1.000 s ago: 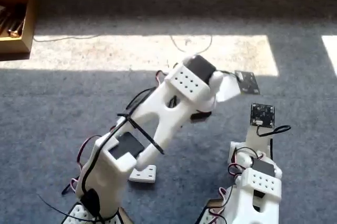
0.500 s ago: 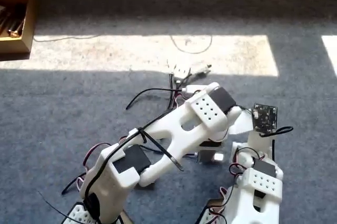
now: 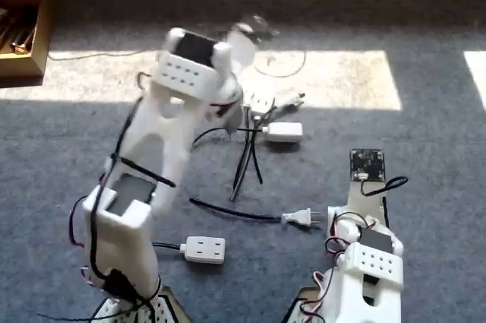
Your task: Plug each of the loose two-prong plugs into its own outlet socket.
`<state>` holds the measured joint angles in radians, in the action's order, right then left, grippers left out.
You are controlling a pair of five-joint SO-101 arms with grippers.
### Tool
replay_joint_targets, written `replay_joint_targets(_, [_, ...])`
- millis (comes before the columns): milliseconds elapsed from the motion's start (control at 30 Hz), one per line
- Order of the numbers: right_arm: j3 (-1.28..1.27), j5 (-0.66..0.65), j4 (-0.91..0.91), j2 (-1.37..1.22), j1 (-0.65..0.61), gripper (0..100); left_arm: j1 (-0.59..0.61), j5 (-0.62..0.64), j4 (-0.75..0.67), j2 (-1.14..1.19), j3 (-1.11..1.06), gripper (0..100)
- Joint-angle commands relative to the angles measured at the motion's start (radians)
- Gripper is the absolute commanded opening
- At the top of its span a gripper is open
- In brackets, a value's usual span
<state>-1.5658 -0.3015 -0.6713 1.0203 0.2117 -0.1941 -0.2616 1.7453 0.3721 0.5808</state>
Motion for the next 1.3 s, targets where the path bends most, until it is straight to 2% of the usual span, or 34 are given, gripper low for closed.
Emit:
replay_joint_targets(0, [0.019,-0.025,-0.054,-0.002,-0.081,6.7,0.262,0.135,0.014,-0.064,0.038,21])
replay_joint_targets(100, [0.084,-0.063,-0.107,-0.005,-0.134,11.5,0.407,0.181,0.012,-0.024,-0.010,21])
replay_joint_targets(200, [0.202,-0.110,-0.225,-0.007,-0.222,18.0,0.450,0.181,-0.044,0.045,-0.166,21])
replay_joint_targets(267, [0.291,-0.181,-0.325,-0.008,-0.291,19.6,0.449,0.176,-0.143,0.090,-0.303,21])
replay_joint_targets(367, [0.386,-0.315,-0.430,-0.008,-0.383,19.6,0.438,0.180,-0.362,0.119,-0.484,21])
replay_joint_targets(433, [0.433,-0.370,-0.487,-0.008,-0.412,19.6,0.433,0.183,-0.508,0.119,-0.585,21])
replay_joint_targets(500, [0.464,-0.417,-0.516,-0.008,-0.423,19.6,0.441,0.178,-0.594,0.110,-0.633,21])
replay_joint_targets(700, [0.394,-0.588,-0.460,-0.068,-0.506,19.8,0.490,0.198,-0.644,0.081,-0.645,21])
replay_joint_targets(800, [0.386,-0.620,-0.381,-0.180,-0.527,19.8,0.527,0.265,-0.677,0.077,-0.644,21])
replay_joint_targets(933, [0.423,-0.700,-0.334,-0.367,-0.549,19.8,0.535,0.270,-0.689,0.081,-0.647,21])
replay_joint_targets(1067, [0.495,-0.720,-0.321,-0.510,-0.556,19.7,0.535,0.270,-0.697,0.079,-0.662,21])
replay_joint_targets(1267, [0.512,-0.778,-0.242,-0.550,-0.604,19.4,0.529,0.270,-0.718,0.081,-0.670,21])
